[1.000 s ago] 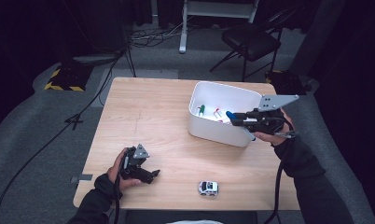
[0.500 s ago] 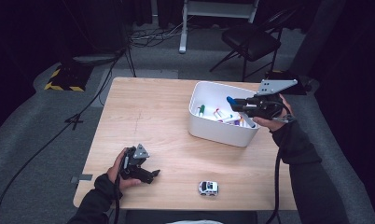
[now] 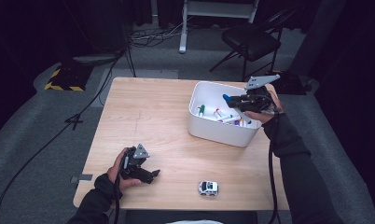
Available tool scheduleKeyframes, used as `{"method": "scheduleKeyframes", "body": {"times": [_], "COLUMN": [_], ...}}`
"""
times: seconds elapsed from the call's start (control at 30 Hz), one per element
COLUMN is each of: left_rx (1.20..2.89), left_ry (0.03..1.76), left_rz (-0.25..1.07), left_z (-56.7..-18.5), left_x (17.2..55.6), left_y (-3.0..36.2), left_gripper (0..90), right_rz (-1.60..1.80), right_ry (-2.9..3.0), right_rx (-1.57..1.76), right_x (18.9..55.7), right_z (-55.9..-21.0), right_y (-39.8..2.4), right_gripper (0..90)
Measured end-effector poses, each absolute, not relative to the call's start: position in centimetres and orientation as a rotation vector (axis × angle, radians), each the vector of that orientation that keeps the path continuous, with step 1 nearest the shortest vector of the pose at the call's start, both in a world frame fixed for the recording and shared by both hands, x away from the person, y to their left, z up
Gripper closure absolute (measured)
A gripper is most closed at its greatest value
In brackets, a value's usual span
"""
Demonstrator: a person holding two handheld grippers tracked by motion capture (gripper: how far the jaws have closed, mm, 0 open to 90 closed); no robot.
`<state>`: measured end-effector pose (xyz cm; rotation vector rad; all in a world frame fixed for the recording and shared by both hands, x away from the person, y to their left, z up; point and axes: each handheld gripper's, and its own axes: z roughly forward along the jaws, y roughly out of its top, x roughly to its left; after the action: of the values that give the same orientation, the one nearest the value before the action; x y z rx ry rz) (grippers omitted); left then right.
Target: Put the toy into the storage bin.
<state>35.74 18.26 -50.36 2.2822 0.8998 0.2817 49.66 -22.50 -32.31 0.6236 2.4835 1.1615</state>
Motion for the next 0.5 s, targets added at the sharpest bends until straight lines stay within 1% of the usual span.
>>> {"method": "scheduleKeyframes", "body": {"times": [0.3,0.5], "left_rx": [2.282,2.282], "left_ry": [0.9,0.9], "left_rz": [0.282,0.282], "left_z": [-50.4,-50.4], "left_x": [35.7,35.7], "left_y": [18.3,18.3], "left_gripper": [0.2,0.2], "right_rz": [1.01,0.923], "right_ry": [2.566,2.608], "right_rx": [0.652,0.684], "right_x": [50.7,50.7], "right_z": [-34.6,-35.4], "right_y": [-21.7,-22.4], "right_gripper": [74.7,74.6]}}
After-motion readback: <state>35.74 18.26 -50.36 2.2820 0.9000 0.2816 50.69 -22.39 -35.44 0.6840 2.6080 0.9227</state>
